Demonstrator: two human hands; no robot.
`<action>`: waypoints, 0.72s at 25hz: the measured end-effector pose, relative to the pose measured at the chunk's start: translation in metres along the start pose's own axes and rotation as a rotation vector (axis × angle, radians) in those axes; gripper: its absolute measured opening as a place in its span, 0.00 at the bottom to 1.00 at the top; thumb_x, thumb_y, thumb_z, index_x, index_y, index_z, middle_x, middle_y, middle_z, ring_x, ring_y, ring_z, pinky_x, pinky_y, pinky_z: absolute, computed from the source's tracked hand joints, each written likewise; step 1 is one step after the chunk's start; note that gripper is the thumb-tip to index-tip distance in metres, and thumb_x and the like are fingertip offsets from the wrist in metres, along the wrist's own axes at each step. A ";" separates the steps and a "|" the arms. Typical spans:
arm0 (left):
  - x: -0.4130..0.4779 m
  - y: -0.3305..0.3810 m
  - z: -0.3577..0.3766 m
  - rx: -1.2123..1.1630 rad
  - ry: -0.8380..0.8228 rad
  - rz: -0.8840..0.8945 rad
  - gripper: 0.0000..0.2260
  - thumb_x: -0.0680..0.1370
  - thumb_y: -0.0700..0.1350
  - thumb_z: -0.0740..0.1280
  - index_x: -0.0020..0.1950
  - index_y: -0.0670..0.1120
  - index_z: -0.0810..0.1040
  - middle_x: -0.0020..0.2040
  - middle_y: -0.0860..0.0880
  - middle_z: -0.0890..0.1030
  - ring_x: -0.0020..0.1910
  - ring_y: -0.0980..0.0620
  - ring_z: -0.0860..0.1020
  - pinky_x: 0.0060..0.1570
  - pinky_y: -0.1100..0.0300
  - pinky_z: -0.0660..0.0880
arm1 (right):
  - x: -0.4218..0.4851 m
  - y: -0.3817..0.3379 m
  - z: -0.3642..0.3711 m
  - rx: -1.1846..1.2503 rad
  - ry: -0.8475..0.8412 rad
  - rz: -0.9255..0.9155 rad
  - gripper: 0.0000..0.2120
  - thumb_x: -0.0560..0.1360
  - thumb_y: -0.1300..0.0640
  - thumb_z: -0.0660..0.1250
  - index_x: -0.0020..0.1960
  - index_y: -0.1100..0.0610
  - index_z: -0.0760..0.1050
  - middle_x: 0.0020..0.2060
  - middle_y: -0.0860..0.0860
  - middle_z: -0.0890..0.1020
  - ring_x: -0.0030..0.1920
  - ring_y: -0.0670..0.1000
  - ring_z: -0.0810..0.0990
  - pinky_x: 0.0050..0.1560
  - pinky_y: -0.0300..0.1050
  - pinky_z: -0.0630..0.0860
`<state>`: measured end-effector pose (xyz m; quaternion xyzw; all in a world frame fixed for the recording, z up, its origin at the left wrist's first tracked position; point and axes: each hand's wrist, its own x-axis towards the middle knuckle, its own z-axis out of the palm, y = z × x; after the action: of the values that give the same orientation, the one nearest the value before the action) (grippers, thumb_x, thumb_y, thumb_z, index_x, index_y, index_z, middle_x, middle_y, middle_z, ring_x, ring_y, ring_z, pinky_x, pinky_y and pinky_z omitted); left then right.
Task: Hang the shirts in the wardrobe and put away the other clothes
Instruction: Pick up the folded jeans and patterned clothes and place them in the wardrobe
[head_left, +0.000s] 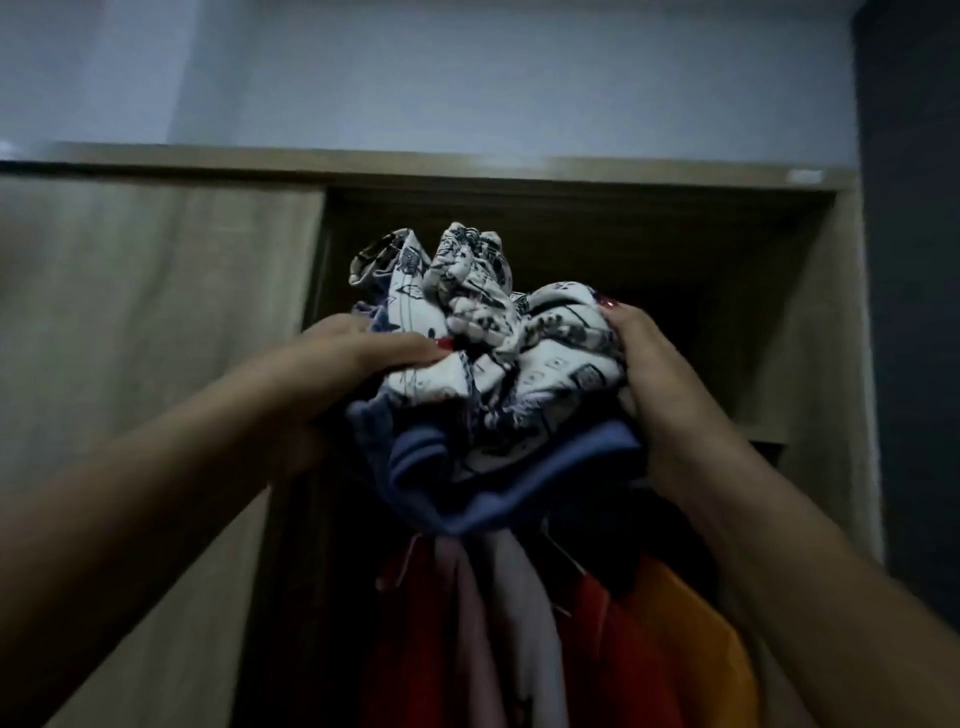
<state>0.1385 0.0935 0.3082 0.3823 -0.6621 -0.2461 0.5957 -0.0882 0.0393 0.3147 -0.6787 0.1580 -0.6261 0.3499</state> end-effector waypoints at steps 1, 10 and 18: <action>0.014 0.004 0.016 -0.051 0.024 -0.020 0.17 0.68 0.43 0.73 0.54 0.37 0.80 0.50 0.36 0.83 0.46 0.38 0.81 0.52 0.46 0.76 | 0.014 0.001 -0.007 -0.038 0.040 -0.012 0.15 0.75 0.44 0.62 0.56 0.50 0.76 0.51 0.53 0.84 0.50 0.53 0.83 0.53 0.50 0.79; 0.158 -0.026 0.051 -0.253 0.152 -0.124 0.09 0.70 0.39 0.68 0.50 0.38 0.78 0.40 0.41 0.81 0.30 0.49 0.78 0.32 0.60 0.77 | 0.131 0.045 -0.042 -0.043 0.252 0.079 0.13 0.76 0.48 0.60 0.50 0.55 0.77 0.46 0.57 0.85 0.47 0.59 0.84 0.51 0.54 0.80; 0.206 -0.083 0.021 -0.043 0.258 -0.230 0.10 0.78 0.36 0.62 0.38 0.35 0.74 0.22 0.46 0.76 0.20 0.54 0.76 0.22 0.65 0.73 | 0.181 0.122 -0.071 -0.465 0.504 0.332 0.20 0.79 0.48 0.56 0.62 0.62 0.70 0.57 0.60 0.77 0.51 0.58 0.78 0.44 0.47 0.74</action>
<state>0.1360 -0.1225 0.3639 0.4710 -0.5266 -0.2757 0.6518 -0.0985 -0.1847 0.3641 -0.5297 0.4847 -0.6557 0.2335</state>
